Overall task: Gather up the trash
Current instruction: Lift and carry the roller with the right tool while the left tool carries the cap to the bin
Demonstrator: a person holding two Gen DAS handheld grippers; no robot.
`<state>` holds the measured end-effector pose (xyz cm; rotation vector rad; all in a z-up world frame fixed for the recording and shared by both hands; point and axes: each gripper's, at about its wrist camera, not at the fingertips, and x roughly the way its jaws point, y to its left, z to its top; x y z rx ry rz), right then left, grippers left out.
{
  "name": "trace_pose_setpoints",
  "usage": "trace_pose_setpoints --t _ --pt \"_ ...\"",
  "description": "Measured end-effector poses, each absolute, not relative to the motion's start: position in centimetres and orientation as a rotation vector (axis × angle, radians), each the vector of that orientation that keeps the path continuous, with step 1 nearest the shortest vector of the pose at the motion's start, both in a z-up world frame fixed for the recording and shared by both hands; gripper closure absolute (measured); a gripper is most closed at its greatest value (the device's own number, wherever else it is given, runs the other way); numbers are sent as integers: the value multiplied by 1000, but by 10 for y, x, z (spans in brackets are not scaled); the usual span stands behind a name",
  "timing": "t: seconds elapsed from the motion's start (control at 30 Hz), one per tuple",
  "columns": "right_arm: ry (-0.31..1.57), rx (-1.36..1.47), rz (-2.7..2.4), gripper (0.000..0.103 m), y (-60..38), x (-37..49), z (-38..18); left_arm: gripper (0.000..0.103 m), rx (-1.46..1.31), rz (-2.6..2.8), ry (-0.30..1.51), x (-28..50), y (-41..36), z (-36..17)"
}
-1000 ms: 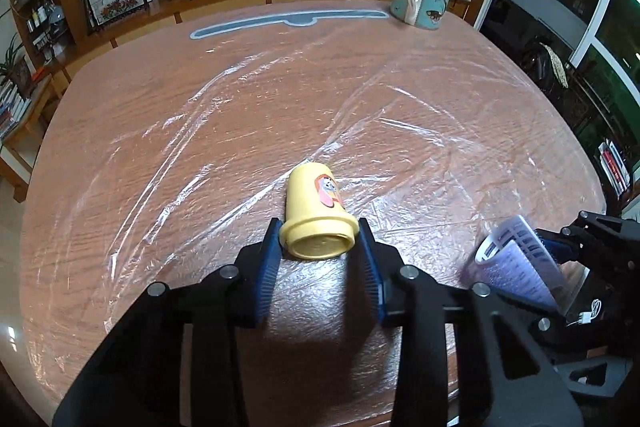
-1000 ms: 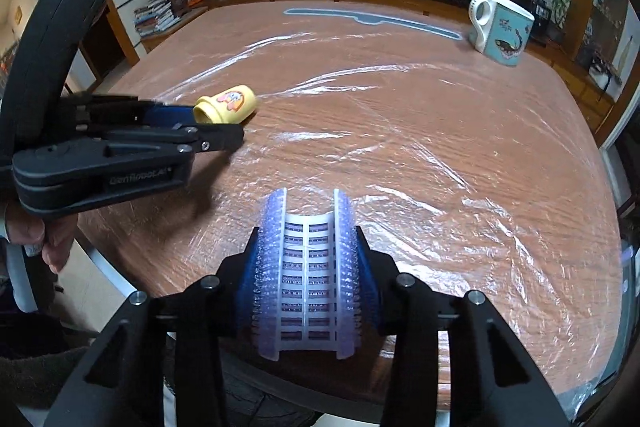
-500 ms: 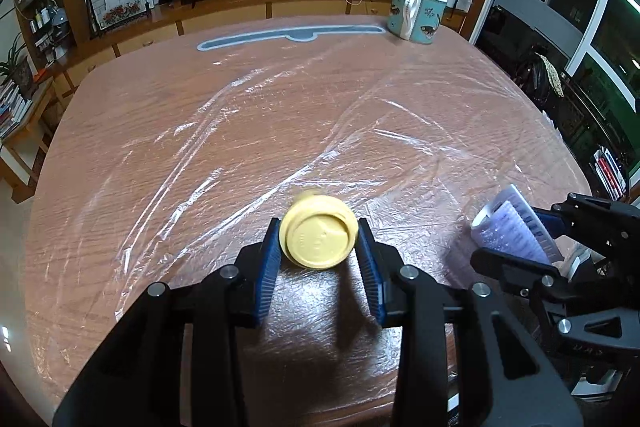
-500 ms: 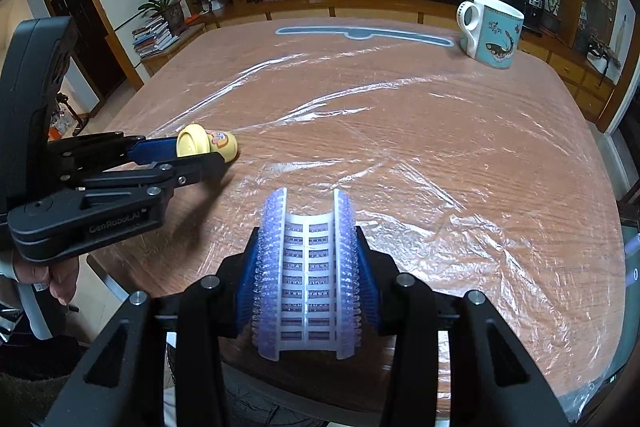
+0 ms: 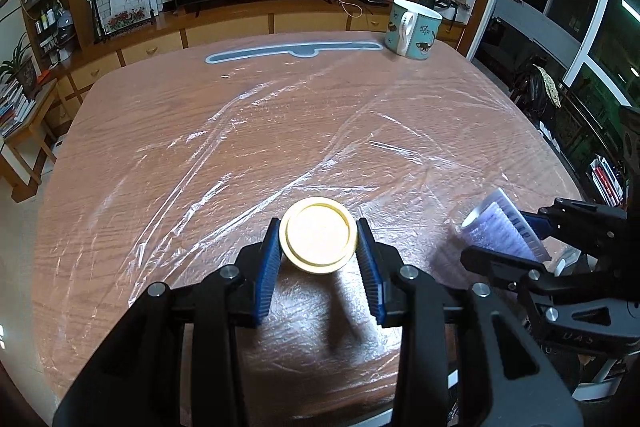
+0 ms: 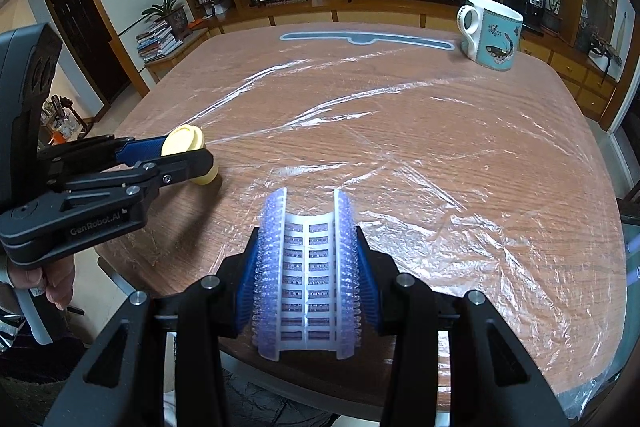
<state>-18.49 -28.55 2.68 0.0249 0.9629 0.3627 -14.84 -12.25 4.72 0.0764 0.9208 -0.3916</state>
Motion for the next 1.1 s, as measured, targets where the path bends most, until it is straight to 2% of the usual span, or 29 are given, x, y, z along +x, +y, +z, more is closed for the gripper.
trace_pose_setpoints --t 1.1 --pt "964 82 501 61 -290 -247 62 64 41 -513 890 -239 -110 85"
